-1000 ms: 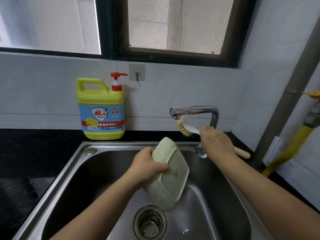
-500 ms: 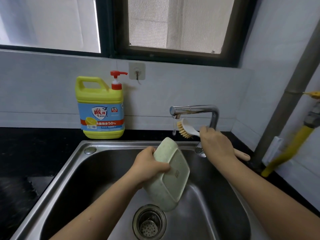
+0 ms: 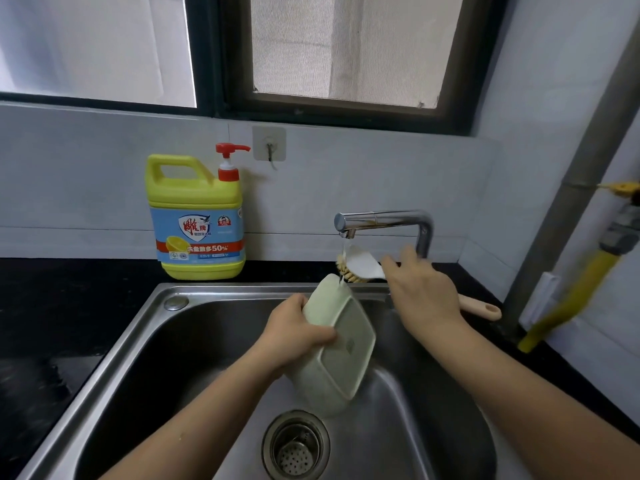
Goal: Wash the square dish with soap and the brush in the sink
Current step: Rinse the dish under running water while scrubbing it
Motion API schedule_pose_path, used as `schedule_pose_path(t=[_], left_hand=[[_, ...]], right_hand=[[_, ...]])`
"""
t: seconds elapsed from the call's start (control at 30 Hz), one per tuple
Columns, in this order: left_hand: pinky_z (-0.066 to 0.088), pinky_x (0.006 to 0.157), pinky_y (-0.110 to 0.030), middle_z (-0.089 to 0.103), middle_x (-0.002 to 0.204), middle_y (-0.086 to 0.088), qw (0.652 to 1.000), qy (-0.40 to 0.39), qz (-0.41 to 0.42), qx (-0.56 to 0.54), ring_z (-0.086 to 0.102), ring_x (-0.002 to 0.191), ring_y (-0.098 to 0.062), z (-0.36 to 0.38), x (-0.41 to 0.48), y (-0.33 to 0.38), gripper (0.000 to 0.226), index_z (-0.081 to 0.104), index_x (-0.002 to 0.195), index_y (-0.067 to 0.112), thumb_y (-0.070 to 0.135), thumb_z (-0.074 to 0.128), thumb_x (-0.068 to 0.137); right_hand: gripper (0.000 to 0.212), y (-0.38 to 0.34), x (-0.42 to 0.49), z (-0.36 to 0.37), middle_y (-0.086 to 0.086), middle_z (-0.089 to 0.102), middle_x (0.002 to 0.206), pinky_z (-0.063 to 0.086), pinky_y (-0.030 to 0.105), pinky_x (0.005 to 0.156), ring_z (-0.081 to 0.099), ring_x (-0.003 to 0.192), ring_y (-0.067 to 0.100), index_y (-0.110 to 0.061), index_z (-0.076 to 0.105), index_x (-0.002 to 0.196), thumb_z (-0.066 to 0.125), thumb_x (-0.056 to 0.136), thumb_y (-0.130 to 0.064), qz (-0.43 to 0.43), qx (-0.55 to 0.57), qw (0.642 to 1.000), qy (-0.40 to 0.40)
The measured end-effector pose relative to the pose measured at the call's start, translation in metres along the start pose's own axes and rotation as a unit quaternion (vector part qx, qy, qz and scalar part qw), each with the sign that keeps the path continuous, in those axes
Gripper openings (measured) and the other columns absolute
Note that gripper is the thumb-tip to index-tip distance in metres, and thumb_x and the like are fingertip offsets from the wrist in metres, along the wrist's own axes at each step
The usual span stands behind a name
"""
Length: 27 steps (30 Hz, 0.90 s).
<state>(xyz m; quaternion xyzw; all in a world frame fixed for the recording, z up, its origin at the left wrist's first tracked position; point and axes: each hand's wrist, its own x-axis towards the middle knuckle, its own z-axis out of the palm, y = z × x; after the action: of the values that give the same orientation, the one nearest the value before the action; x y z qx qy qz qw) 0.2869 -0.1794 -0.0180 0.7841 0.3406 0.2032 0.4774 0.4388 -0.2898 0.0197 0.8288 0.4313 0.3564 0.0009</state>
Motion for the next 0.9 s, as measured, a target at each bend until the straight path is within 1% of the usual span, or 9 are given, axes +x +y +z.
schedule_pose_path(t=[0.07,0.2,0.37,0.43,0.53,0.6,0.73,0.83,0.9], left_hand=[[0.053,0.076,-0.04,0.061,0.097,-0.006,1.0,0.01,0.008,-0.007,0.06,0.088,-0.022,0.002,0.0,-0.003,0.042,0.055,0.099,0.008,0.019,0.077,0.065],[0.053,0.078,-0.04,0.062,0.097,-0.004,0.999,0.014,0.016,-0.042,0.06,0.089,-0.019,0.003,-0.001,-0.011,0.04,0.055,0.097,0.012,0.018,0.077,0.065],[0.054,0.082,-0.035,0.059,0.098,0.009,0.995,0.028,0.043,-0.086,0.058,0.094,-0.011,0.002,-0.002,-0.016,0.052,0.051,0.101,0.023,0.023,0.079,0.057],[0.055,0.081,-0.037,0.06,0.097,0.006,0.996,0.021,0.044,-0.078,0.059,0.092,-0.012,0.003,-0.002,-0.018,0.046,0.052,0.095,0.023,0.025,0.075,0.055],[0.052,0.07,-0.029,0.06,0.096,0.002,0.997,0.014,0.044,-0.063,0.058,0.088,-0.013,0.004,-0.001,-0.023,0.036,0.051,0.09,0.023,0.016,0.077,0.066],[0.05,0.067,-0.025,0.06,0.096,0.003,0.997,0.018,0.047,-0.063,0.058,0.087,-0.011,0.005,0.0,-0.024,0.036,0.052,0.091,0.023,0.013,0.077,0.067],[0.051,0.075,-0.02,0.064,0.108,0.002,0.991,0.03,0.053,-0.121,0.059,0.095,-0.005,0.006,-0.002,-0.023,0.052,0.055,0.11,0.024,0.008,0.077,0.066],[0.053,0.077,-0.028,0.062,0.102,0.002,0.995,0.024,0.05,-0.089,0.059,0.091,-0.009,0.004,-0.003,-0.024,0.041,0.055,0.103,0.019,0.008,0.075,0.069],[0.053,0.075,-0.032,0.06,0.096,0.002,0.996,0.023,0.047,-0.066,0.058,0.088,-0.012,0.003,-0.002,-0.024,0.038,0.054,0.099,0.016,0.012,0.076,0.068]], right_hand=[[0.035,-0.009,-0.004,-0.015,0.014,0.054,0.072,0.025,0.023,0.038,0.054,0.047,0.028,-0.006,0.063,0.079,0.08,0.05,0.003,-0.016,0.004,1.0,-0.017],[0.058,-0.021,-0.012,-0.014,0.01,0.049,0.104,0.042,0.035,0.053,0.057,0.081,0.028,-0.027,0.038,0.136,0.06,0.085,-0.009,-0.028,0.068,0.997,-0.033],[0.087,-0.041,-0.029,-0.009,0.008,0.051,0.084,0.032,0.03,0.039,0.049,0.058,0.025,-0.037,0.043,0.138,0.08,0.062,-0.014,-0.12,0.094,0.988,-0.016],[0.086,-0.039,-0.025,-0.014,0.011,0.051,0.087,0.032,0.031,0.042,0.051,0.063,0.027,-0.035,0.04,0.141,0.075,0.067,-0.009,-0.088,0.07,0.993,-0.02],[0.073,-0.031,-0.014,-0.021,0.015,0.043,0.117,0.042,0.036,0.062,0.051,0.095,0.03,-0.03,0.006,0.15,0.046,0.093,-0.01,-0.005,0.067,0.995,-0.079],[0.07,-0.035,-0.014,-0.027,0.016,0.039,0.123,0.041,0.035,0.066,0.05,0.099,0.029,-0.025,-0.003,0.151,0.038,0.096,-0.01,-0.008,0.078,0.99,-0.114],[0.081,-0.063,-0.033,-0.031,0.014,0.053,0.078,0.026,0.029,0.04,0.053,0.051,0.028,-0.025,0.045,0.139,0.071,0.064,-0.01,-0.077,0.044,0.995,-0.05],[0.078,-0.049,-0.017,-0.024,0.015,0.047,0.106,0.035,0.035,0.052,0.058,0.078,0.03,-0.029,0.0,0.15,0.044,0.091,-0.006,-0.047,0.068,0.991,-0.104],[0.08,-0.037,-0.009,-0.02,0.018,0.042,0.117,0.036,0.036,0.056,0.057,0.088,0.031,-0.032,-0.015,0.148,0.038,0.095,-0.005,0.001,0.081,0.99,-0.119]])
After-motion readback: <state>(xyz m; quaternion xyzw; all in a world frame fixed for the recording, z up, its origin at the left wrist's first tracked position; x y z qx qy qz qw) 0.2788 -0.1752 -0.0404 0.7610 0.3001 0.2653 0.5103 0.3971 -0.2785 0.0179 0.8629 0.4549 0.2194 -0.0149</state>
